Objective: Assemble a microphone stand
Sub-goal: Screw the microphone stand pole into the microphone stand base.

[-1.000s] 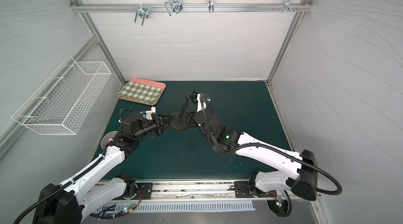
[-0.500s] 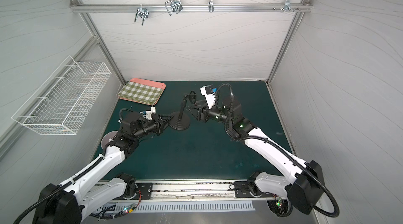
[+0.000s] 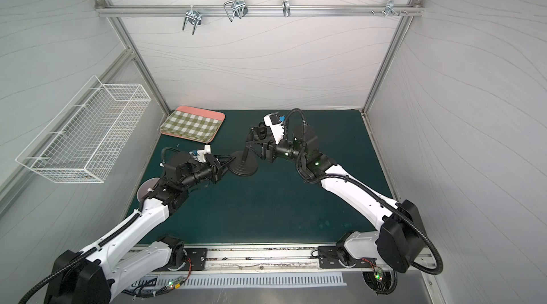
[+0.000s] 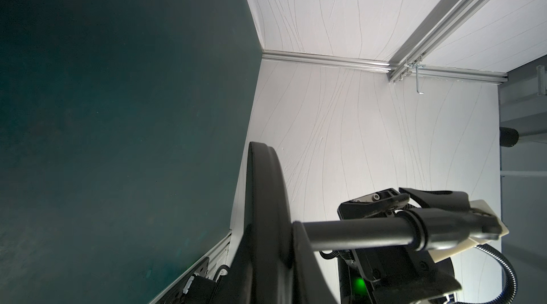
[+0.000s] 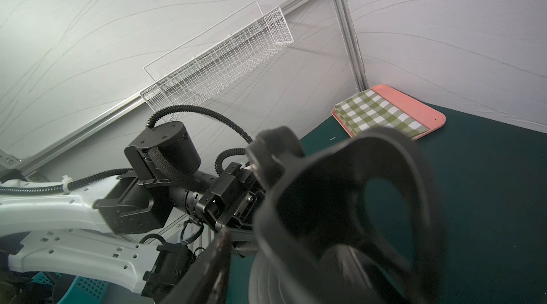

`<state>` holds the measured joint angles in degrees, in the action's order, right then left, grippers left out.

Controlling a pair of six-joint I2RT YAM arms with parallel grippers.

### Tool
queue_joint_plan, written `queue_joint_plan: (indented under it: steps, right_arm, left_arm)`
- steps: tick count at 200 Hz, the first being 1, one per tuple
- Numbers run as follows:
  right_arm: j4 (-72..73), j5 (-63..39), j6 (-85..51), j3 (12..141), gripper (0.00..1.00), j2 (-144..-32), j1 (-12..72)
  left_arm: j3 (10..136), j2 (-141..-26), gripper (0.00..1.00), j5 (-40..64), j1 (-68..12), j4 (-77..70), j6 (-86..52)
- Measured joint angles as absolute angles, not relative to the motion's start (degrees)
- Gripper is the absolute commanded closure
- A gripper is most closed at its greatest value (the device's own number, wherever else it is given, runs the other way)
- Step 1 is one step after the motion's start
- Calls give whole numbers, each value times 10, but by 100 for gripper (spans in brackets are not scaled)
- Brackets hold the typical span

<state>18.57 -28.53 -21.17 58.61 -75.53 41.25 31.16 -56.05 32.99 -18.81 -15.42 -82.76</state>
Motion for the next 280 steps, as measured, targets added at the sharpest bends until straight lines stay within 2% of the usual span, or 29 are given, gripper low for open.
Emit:
queue_joint_plan:
  steps: [31,48,74,123,144,194,239,259,280]
  right_arm:
    - [212,-296,-202,581,49,-761,409]
    - [229,-306,-198,577,55,-765,403]
    - [263,-319,-201,570,58,-776,394]
    - [332,-340,-228,567,48,-816,390]
    - [340,-345,-230,567,48,-822,385]
    - [362,-368,-238,569,69,-823,379]
    - [409,-364,-260,568,80,-839,381]
    - [402,-315,-254,561,80,-829,403]
    - [354,-182,-220,552,83,-794,460]
  left_arm:
    - [312,-560,100,330,-188,-154,-828]
    - [312,-560,100,329,-188,-155,-830]
    - [312,-560,100,329,-188,-156,-834]
    - [312,-560,100,322,-188,-165,-849]
    - [312,-560,100,327,-188,-175,-849]
    - [312,-560,100,330,-188,-180,-856]
    - [312,-560,100,329,-188,-181,-866]
    - [312,-560,100,328,-187,-180,-869]
    - [312,-560,100,329,-185,-180,-870]
